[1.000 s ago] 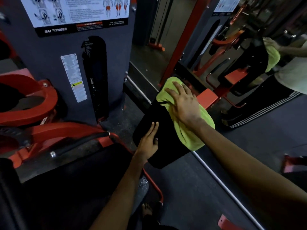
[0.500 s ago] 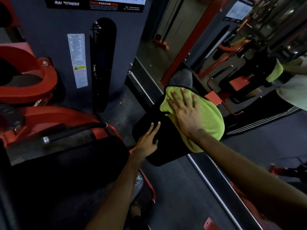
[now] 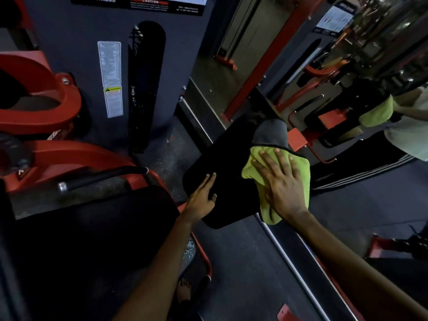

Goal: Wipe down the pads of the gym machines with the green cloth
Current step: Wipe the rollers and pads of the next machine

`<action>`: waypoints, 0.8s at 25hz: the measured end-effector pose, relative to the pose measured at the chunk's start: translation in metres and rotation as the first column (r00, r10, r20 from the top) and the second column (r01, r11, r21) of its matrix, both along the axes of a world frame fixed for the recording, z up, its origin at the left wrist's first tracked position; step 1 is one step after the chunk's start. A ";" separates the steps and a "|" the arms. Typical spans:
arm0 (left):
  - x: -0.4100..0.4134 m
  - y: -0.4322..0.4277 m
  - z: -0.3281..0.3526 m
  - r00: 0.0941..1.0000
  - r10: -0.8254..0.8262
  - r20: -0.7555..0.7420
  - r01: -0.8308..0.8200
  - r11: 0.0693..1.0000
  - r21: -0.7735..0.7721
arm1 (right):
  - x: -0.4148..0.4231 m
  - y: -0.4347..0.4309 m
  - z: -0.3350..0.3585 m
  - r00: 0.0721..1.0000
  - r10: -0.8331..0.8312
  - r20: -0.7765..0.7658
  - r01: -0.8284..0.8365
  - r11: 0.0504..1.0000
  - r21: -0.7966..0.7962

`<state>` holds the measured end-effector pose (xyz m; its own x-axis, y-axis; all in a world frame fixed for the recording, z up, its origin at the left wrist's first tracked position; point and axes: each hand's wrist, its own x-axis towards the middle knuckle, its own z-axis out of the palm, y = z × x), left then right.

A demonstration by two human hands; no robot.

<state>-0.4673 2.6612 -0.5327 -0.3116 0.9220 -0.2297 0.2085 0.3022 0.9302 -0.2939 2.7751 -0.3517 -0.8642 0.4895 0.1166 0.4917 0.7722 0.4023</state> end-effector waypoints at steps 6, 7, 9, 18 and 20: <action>-0.009 0.009 0.026 0.999 0.027 0.032 -0.028 0.999 0.021 | -0.074 0.019 0.012 0.991 -0.117 -0.064 0.111 0.989 -0.098; -0.010 0.011 0.029 0.999 0.025 0.026 -0.026 0.999 0.038 | -0.072 0.021 0.011 0.989 -0.128 -0.079 0.120 0.988 -0.097; -0.012 0.011 0.037 0.999 0.040 -0.005 -0.040 0.996 0.080 | -0.045 0.015 0.003 0.988 -0.099 -0.119 0.093 0.994 -0.058; -0.019 0.047 0.100 0.994 -0.001 -0.109 0.027 0.973 0.230 | 0.024 -0.009 0.022 0.713 -0.259 -0.652 -0.007 0.927 -0.375; -0.018 0.051 0.107 0.993 -0.009 -0.119 0.039 0.967 0.251 | 0.024 -0.019 0.049 0.612 -0.360 -0.704 0.008 0.893 -0.449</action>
<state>-0.4850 2.7120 -0.4261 -0.2991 0.9530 0.0475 0.3236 0.0545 0.9446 -0.2703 2.7564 -0.3027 -0.4331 0.7795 0.4526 0.6252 0.6215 -0.4721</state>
